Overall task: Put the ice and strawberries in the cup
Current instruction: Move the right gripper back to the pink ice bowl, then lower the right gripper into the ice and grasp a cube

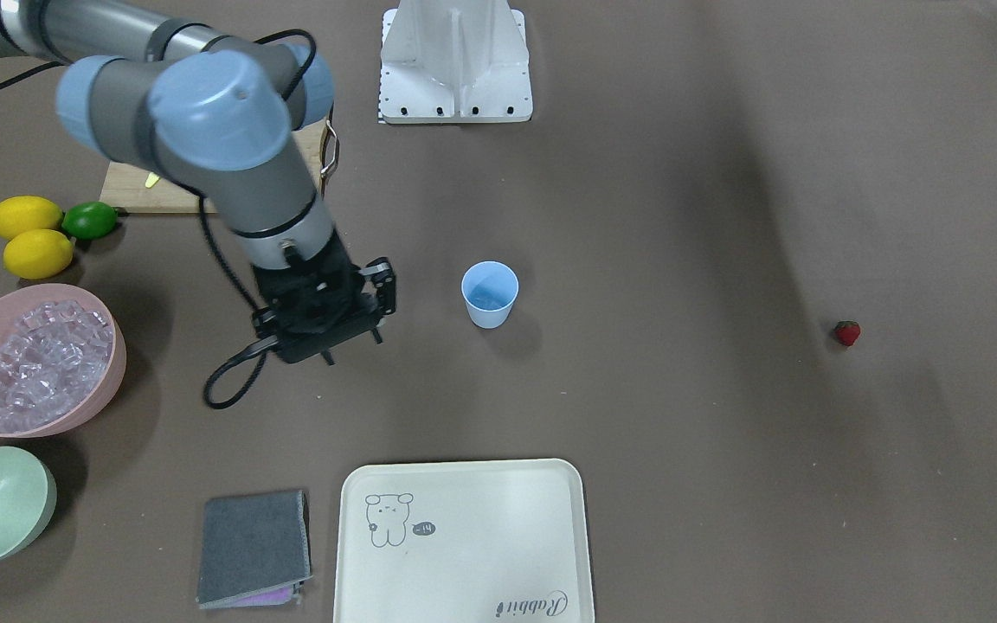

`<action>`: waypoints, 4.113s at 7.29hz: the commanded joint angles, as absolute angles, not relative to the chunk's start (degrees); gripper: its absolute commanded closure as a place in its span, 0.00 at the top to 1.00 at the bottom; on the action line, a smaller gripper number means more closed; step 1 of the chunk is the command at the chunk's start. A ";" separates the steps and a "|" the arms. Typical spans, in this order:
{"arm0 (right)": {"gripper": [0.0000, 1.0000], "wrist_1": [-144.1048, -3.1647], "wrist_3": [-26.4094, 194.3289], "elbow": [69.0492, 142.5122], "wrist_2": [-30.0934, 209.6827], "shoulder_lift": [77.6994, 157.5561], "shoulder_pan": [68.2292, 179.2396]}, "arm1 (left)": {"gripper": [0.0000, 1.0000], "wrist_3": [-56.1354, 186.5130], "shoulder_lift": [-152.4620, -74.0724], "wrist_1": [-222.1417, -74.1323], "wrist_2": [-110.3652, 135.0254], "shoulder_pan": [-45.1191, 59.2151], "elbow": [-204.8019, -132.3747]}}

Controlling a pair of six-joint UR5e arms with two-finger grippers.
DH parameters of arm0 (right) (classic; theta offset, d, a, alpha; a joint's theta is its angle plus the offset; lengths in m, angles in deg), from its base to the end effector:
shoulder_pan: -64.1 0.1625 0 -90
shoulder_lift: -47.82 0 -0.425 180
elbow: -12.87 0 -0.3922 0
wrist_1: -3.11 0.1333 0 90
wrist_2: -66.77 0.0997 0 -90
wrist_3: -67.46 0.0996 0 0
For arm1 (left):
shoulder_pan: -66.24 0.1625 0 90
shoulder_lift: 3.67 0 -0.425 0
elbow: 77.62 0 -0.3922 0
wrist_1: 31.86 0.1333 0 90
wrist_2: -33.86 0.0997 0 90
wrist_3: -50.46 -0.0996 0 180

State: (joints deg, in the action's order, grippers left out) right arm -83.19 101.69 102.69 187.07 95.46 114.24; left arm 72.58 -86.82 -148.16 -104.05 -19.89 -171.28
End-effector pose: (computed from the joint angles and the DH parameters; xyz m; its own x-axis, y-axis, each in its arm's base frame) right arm -0.3901 -0.5968 0.2015 0.6070 -0.3868 0.6942 0.1267 0.9095 0.3960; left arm -0.0283 -0.4618 0.6286 0.6247 -0.0344 -0.7801 0.1869 0.9766 0.1066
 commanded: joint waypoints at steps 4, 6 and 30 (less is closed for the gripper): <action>0.64 -82.32 92.53 112.80 195.18 117.57 127.45 | 0.98 72.52 -86.82 -148.22 -103.95 -19.89 -171.84; 0.66 -78.29 83.75 111.06 194.83 123.73 129.75 | 0.98 72.52 -86.73 -148.22 -103.86 -19.89 -171.75; 0.69 -63.51 90.13 99.01 192.02 124.72 125.19 | 0.98 72.61 -85.24 -150.77 -103.86 -19.98 -171.66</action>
State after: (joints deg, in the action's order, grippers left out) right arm -63.52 90.18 99.03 192.59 124.53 125.32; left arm 72.61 -85.31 -150.77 -103.86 -20.00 -171.64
